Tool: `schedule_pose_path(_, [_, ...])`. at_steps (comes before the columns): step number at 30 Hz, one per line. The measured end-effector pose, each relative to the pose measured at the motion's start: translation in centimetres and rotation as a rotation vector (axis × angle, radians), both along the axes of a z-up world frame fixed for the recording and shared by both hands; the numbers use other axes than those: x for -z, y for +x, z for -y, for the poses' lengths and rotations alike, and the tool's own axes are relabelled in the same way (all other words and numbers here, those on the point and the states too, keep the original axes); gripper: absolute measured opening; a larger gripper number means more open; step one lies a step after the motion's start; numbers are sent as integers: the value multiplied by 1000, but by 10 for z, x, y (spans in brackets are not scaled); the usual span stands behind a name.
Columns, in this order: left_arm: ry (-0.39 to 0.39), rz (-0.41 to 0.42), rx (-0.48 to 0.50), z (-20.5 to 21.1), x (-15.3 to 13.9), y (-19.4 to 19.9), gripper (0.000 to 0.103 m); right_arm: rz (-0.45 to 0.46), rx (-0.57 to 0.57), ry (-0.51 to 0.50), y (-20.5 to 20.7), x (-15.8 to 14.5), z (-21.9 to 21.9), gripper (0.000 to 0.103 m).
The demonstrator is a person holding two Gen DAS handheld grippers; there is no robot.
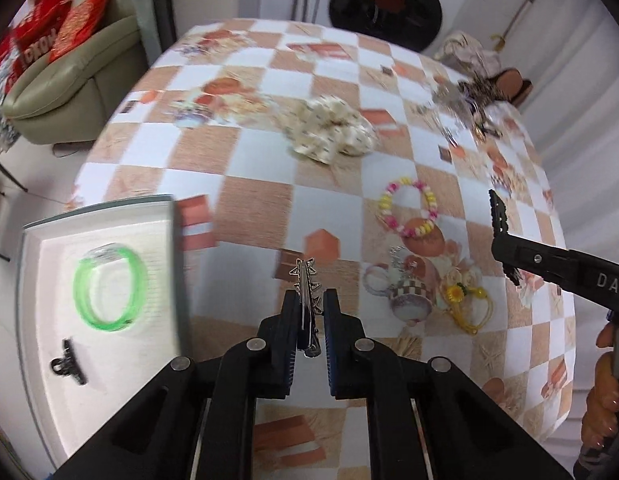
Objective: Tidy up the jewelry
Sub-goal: 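Carry the silver hair pin with the left tool over the white tray, then release the black snap clip with the right tool while the left tool releases the silver pin into the tray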
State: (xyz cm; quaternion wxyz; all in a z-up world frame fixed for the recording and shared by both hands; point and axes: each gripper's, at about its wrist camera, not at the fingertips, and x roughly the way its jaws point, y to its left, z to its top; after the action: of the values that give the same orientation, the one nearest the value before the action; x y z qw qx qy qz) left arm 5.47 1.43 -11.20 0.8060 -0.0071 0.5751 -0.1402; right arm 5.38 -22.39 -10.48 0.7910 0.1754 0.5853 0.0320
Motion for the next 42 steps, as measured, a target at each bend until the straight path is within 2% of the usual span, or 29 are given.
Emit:
schedule_pose_path(6, [3,25,-93,-51,-15,-12,17,29,-93,24,11,-15,-45,36])
schedule_pose_path(12, [27,29,-201,-109,-18,-29,17,55,-210,47,21,-26,-101,36])
schedule_pose_path(19, [56,-3,-343,-174,-4,-53,17,74,-387,82,31,-30,-185,36])
schedule_pose_path(25, [83,-37,-422,-211,19,-68,17,61,-529,111,35,-18,-257,36])
schedule_pose_path(32, [107,-56,-443,-220,42,-73,17,49,-655,105,42,2,-322,36])
schedule_pose_path(42, [151,-51,-437,-215,57,-69,17,-9,-722,97,58,37,-366,37])
